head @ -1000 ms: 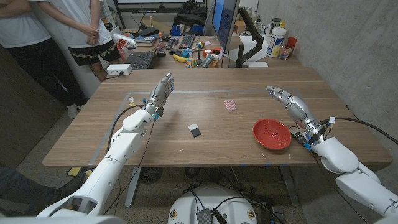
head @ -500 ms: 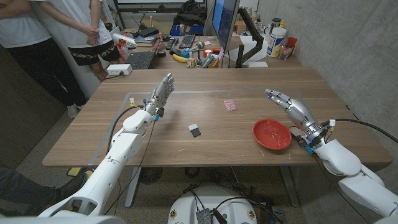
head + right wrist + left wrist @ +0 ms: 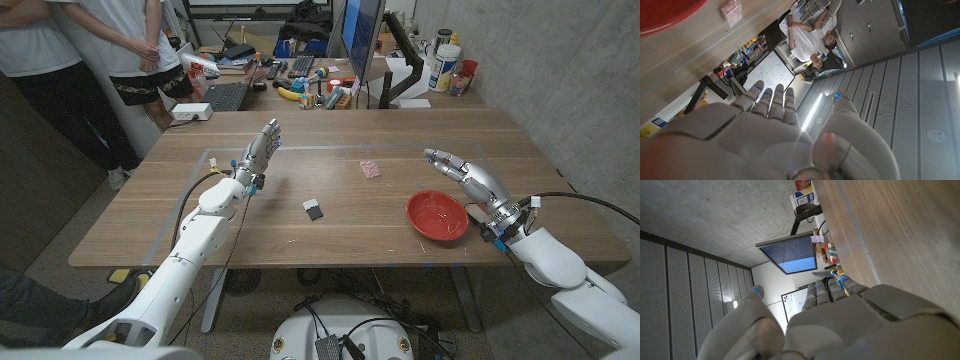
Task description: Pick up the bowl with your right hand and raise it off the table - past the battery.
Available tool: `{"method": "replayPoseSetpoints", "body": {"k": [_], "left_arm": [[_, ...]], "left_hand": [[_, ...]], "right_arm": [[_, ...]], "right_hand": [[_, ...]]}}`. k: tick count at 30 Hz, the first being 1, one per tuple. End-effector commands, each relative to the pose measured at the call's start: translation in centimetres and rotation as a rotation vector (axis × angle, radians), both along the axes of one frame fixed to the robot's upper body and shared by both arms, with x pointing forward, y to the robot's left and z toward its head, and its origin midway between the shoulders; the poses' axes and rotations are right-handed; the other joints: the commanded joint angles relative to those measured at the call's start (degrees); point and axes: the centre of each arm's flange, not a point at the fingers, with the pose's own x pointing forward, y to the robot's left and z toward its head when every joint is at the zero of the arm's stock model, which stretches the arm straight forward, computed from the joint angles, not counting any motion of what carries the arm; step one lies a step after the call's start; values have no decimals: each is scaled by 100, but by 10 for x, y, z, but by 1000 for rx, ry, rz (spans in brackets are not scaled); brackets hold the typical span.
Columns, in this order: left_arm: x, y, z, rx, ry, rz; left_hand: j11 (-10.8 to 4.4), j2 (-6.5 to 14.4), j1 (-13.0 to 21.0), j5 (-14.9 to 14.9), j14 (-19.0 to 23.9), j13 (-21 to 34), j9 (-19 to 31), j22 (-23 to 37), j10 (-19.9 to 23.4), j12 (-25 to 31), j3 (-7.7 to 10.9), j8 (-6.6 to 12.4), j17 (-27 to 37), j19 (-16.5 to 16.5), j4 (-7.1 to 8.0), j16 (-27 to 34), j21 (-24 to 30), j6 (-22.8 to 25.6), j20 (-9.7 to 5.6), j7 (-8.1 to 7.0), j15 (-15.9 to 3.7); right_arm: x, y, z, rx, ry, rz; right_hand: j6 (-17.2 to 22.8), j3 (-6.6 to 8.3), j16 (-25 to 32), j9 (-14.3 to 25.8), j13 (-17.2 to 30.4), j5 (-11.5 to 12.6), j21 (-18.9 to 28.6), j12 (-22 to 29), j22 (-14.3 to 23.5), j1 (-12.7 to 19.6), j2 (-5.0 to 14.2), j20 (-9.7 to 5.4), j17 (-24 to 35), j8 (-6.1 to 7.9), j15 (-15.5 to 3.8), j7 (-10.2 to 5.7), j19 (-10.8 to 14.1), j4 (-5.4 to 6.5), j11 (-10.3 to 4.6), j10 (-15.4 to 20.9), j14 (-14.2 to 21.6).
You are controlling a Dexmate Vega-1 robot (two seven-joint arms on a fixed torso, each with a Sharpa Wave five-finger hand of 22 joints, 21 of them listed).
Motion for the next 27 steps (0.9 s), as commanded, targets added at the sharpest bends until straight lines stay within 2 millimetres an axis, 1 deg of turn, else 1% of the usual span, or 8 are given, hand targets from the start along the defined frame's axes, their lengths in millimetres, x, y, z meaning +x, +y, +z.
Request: {"method": "replayPoseSetpoints", "body": {"k": [1, 13, 18, 19, 25, 26, 27], "left_arm": [[-6, -2, 1, 7, -10, 8], [-10, -5, 0, -7, -17, 5], [-10, -8, 1, -5, -20, 4], [-10, -9, 1, -5, -21, 3], [-10, -12, 2, 1, -22, 4], [-10, -13, 2, 1, -22, 4], [-10, -13, 3, 1, -23, 5]], "left_hand": [[-10, 23, 37, 13, 13, 25, 14, 18, 40, 13, -39, 6, 27, 14, 0, 3, 24, 22, -340, 0, -17], [-14, 34, 48, 13, 16, 25, 14, 19, 37, 8, -50, 4, 27, 5, -3, 2, 19, 25, -326, -3, -15], [-6, 38, 51, 13, 15, 26, 14, 19, 38, 7, -55, 0, 27, 5, -3, 1, 18, 21, -323, -11, -16], [-10, 38, 52, 13, 17, 26, 14, 20, 32, 5, -56, 0, 27, 5, -4, 1, 18, 20, -324, -12, -14], [1, 43, 57, 12, 17, 26, 14, 20, 37, 5, -64, -2, 28, 5, -5, 0, 17, 21, -321, -10, -16], [-2, 44, 58, 13, 17, 26, 14, 20, 37, 5, -65, -1, 28, 5, -5, 0, 17, 24, -320, -9, -17], [-8, 44, 59, 13, 16, 26, 14, 20, 35, 3, -66, -2, 28, 6, -5, -1, 17, 24, -320, -9, -16]], "right_arm": [[-7, -1, -5, -10, -21, -8], [-16, -5, -10, -18, -53, 0], [-18, -7, -12, -25, -60, -1], [-19, -8, -13, -25, -60, -2], [-20, -10, -16, -33, -72, -5], [-20, -11, -17, -39, -79, -8], [-20, -11, -17, -42, -82, -12]], "right_hand": [[8, 7, 18, 20, 8, 38, -13, 27, 28, 75, -20, -11, 22, -16, 4, -31, 41, -32, -38, 56, 85], [29, 3, 30, 22, 9, 62, -23, 40, 29, 93, -31, -23, 25, -12, -18, -56, 99, -45, -72, 106, 142], [44, 23, 35, 24, 10, 79, -23, 50, 30, 119, 7, -40, 27, -9, -41, -101, 140, -48, -91, 142, 172], [46, 29, 33, 24, 11, 85, -28, 50, 31, 128, 16, -42, 27, -10, -42, -103, 144, -50, -117, 146, 174], [45, 34, 36, 25, 11, 95, -34, 50, 31, 142, 24, -48, 27, -12, -56, -115, 158, -56, -95, 154, 196], [46, 35, 34, 25, 11, 100, -39, 42, 31, 148, 23, -50, 27, -12, -58, -115, 158, -60, -121, 137, 198], [44, 36, 35, 25, 11, 102, -42, 43, 31, 151, 22, -49, 27, -14, -61, -118, 159, -62, -114, 142, 203]]}}
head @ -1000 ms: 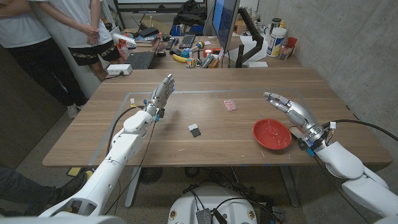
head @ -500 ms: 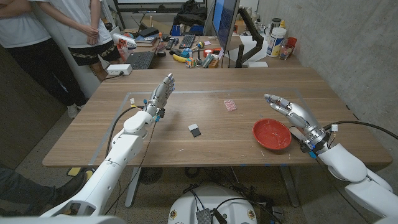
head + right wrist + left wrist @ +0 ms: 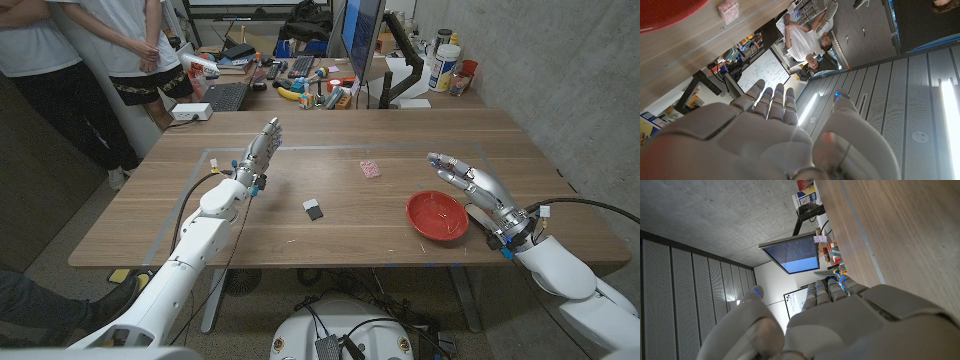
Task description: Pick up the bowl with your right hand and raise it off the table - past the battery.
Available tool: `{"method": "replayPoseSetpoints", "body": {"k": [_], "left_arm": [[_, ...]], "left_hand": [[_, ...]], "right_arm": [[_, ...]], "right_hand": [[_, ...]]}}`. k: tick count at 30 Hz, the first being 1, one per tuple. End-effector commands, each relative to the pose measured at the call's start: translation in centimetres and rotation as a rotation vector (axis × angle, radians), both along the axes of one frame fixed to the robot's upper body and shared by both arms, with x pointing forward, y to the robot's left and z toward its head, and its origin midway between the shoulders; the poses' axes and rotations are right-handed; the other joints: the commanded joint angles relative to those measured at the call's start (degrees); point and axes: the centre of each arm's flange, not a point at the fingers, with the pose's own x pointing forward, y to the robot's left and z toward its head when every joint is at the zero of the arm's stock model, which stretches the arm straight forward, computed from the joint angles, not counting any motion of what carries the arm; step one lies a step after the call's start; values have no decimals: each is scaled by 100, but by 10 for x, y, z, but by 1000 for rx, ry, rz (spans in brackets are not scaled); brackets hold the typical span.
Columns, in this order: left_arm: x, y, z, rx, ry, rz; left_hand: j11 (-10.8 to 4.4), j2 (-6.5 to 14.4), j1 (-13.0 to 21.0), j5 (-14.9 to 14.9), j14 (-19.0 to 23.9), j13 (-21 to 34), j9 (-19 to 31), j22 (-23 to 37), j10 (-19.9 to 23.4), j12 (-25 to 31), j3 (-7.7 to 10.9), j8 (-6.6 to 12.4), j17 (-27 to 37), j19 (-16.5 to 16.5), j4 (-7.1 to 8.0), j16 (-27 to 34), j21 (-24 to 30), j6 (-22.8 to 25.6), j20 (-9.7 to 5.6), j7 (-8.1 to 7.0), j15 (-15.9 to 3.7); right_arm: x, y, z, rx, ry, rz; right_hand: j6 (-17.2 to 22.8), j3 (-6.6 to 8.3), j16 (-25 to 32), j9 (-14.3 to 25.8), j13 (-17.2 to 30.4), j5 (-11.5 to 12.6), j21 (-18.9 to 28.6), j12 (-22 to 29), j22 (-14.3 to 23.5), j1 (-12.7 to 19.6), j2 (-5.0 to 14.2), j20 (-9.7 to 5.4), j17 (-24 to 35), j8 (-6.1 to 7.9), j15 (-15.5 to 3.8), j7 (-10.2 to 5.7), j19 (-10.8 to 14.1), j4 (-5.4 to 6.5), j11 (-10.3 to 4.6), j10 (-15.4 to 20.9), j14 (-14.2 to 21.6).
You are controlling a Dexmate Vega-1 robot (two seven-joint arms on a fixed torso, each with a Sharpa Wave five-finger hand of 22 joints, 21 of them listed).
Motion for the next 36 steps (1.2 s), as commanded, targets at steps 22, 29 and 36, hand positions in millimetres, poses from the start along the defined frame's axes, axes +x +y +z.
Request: {"method": "replayPoseSetpoints", "body": {"k": [22, 29, 36], "left_arm": [[4, -13, 9, 5, -17, -6], [5, -17, 13, 11, -22, -10], [5, -18, 15, 10, -28, -14]], "left_hand": [[-18, 58, 74, 13, 15, 27, 14, 22, 48, 3, -46, -4, 29, 0, -9, -4, 12, 34, -313, -5, -19], [-9, 61, 77, 13, 13, 27, 14, 22, 42, -1, -53, -7, 29, 0, -10, -5, 11, 30, -310, -15, -17], [-8, 64, 81, 13, 17, 27, 14, 23, 52, 2, -60, -5, 29, -4, -10, -3, 10, 36, -300, -14, -17]], "right_arm": [[-14, -9, -7, -120, -130, -67], [-18, -14, -10, -156, -149, -111], [-21, -17, -13, -187, -144, -144]], "right_hand": [[30, -3, 20, 26, 14, 90, -77, 38, 30, 62, -55, -34, 29, -20, -41, -114, 89, -64, -14, 62, 92], [19, -8, 22, 26, 14, 110, -88, 36, 30, 71, -68, -38, 30, -25, -53, -123, 99, -70, -53, 66, 111], [12, -5, 19, 27, 14, 128, -96, 29, 30, 86, -70, -45, 30, -27, -62, -136, 112, -76, -64, 56, 113]]}}
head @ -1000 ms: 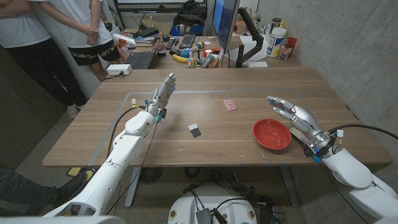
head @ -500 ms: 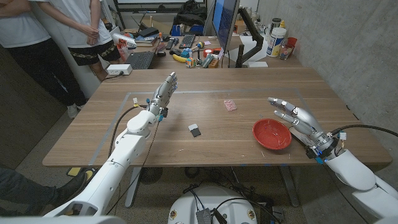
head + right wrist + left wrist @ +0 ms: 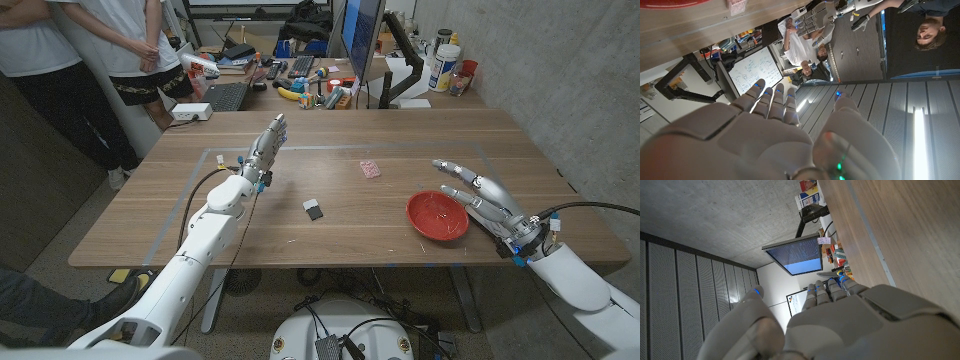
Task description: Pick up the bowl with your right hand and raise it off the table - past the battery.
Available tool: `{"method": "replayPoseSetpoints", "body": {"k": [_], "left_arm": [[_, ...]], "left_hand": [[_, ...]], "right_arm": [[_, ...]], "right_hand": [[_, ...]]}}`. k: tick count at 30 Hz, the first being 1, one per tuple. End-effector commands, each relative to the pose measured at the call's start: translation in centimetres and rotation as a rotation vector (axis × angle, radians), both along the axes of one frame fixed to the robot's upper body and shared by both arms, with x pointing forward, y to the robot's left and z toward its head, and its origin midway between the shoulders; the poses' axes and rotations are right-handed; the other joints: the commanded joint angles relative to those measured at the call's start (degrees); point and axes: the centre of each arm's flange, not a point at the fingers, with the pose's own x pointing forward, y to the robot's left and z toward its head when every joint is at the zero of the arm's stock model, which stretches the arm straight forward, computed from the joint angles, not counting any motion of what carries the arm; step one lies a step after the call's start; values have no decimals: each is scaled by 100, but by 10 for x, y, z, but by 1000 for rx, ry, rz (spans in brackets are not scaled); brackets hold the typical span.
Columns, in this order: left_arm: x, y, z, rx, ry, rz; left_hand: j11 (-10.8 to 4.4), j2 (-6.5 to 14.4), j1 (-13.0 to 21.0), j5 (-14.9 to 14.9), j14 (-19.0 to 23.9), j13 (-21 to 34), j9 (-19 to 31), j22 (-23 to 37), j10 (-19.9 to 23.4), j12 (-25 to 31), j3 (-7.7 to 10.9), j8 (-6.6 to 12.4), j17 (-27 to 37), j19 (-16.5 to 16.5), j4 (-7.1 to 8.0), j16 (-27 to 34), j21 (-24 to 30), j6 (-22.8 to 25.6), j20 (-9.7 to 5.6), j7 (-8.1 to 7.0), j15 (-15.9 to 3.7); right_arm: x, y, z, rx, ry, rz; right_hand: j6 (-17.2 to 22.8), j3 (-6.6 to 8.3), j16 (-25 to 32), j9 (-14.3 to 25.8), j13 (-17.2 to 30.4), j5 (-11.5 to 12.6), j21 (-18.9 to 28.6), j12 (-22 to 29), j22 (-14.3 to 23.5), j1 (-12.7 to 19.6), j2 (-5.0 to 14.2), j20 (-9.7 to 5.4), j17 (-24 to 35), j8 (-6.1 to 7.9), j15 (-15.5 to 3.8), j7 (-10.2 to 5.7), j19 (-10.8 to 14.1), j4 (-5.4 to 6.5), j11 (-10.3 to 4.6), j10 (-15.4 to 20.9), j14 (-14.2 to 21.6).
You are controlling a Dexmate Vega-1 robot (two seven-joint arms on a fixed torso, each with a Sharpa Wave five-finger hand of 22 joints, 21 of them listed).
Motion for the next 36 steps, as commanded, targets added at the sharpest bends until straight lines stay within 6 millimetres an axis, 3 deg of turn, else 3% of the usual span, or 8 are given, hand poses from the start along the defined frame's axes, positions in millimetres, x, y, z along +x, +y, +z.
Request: {"method": "replayPoseSetpoints", "body": {"k": [1, 24, 36], "left_arm": [[1, -3, 4, 3, -9, -8], [0, 3, 2, 5, 4, 3], [7, -1, 3, 6, 6, -8]], "left_hand": [[-18, 35, 51, 13, 18, 27, 14, 23, 44, -1, -15, -7, 30, -4, -9, -3, 9, 33, -300, -18, -15], [-4, 46, 61, 13, 27, 27, 14, 24, 58, 2, -41, -3, 31, -6, -9, 0, 8, 54, -294, -10, -5], [-4, 54, 65, 13, 28, 27, 14, 25, 65, 2, -54, -5, 31, -16, -8, -1, 5, 54, -274, 3, 11]], "right_arm": [[-5, -5, -4, -55, -13, -59], [-10, -4, -10, -184, -27, -173], [-18, -6, -11, -238, -39, -235]], "right_hand": [[-14, 28, 19, 27, 15, 36, -14, 28, 31, 52, -33, -47, 30, -29, -14, -33, 52, -31, -32, 24, 68], [-135, 59, -3, 29, 16, 105, -74, -5, 33, 140, -13, -23, 31, -66, 3, -43, 5, -57, -28, -38, 36], [-302, 27, -30, 29, 18, 145, -136, -51, 34, 162, -94, 12, 34, -94, 52, -25, -96, -70, -18, -168, -90]]}}
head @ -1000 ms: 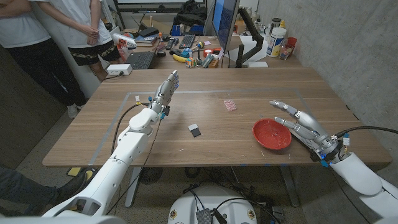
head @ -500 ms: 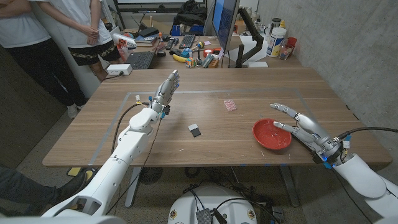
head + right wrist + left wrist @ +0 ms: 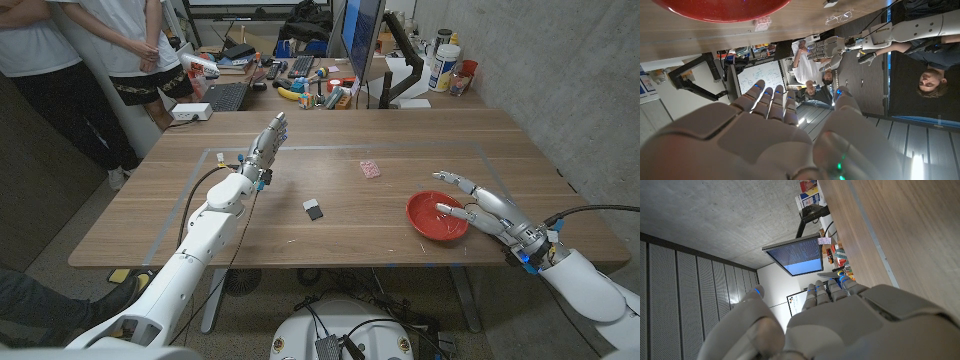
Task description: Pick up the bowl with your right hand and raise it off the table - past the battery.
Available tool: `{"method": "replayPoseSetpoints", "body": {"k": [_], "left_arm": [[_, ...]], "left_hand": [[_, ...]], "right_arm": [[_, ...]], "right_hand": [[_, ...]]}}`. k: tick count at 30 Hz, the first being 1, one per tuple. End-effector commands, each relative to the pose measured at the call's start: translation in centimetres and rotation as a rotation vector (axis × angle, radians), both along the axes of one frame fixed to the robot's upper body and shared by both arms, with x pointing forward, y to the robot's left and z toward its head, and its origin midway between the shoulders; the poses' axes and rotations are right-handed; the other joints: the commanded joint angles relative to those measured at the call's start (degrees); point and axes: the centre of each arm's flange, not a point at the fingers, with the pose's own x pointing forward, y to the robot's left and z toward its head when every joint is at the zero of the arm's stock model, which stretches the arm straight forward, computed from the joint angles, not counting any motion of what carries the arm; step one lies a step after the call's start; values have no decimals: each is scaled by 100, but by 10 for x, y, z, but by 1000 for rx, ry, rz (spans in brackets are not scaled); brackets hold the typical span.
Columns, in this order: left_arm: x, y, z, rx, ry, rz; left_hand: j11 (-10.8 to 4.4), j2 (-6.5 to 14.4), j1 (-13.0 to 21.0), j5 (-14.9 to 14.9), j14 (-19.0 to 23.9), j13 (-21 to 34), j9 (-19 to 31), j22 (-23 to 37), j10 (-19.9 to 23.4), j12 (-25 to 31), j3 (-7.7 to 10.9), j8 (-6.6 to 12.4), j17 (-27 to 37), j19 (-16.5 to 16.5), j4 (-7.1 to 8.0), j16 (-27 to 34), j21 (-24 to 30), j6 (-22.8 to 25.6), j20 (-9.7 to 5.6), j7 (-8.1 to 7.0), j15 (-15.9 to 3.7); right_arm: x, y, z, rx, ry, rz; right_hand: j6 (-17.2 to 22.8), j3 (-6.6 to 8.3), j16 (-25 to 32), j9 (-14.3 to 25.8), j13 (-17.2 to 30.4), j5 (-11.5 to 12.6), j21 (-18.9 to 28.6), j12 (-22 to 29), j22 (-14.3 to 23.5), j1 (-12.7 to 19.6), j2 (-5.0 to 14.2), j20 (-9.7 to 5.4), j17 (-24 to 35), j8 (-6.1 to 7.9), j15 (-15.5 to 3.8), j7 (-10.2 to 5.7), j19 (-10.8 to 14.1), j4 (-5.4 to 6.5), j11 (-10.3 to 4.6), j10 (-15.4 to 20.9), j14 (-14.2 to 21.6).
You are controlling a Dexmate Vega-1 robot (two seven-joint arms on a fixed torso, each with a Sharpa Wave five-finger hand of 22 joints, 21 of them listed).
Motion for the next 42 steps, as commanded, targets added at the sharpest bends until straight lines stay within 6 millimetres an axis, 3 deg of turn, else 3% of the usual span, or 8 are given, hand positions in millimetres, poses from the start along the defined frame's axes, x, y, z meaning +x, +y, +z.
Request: {"method": "replayPoseSetpoints", "body": {"k": [1, 25, 42], "left_arm": [[6, -3, 0, 0, 5, -9], [7, 0, 3, -5, 0, -12], [9, -4, 4, 1, 6, -21]], "left_hand": [[-16, 32, 43, 13, 10, 27, 14, 25, 8, 1, -21, -5, 31, -17, -8, 0, 5, 55, -274, 4, -3], [-6, 46, 51, 12, 10, 27, 14, 26, 13, 0, -44, -8, 32, -11, -6, -2, 7, 57, -273, -3, -13], [-16, 55, 57, 10, 3, 28, 14, 26, 3, -6, -63, -8, 32, -16, -5, -5, 5, 63, -273, -4, -19]], "right_arm": [[-7, -1, -2, -62, -22, -65], [-11, 4, -8, -154, -56, -134], [-14, 4, -18, -180, -78, -171]], "right_hand": [[-44, -16, -6, 29, 19, 39, -8, -6, 34, 38, -34, -18, 34, -11, 5, 5, -22, -29, -13, 9, -12], [-32, -33, 18, 30, 21, 75, -12, 15, 34, 64, -81, -19, 35, 18, -3, -28, -9, -35, -33, 46, 28], [-62, -11, 23, 32, 23, 128, -23, 18, 27, 235, -140, -23, 29, 34, -12, -49, -2, -110, -73, 43, 46]]}}
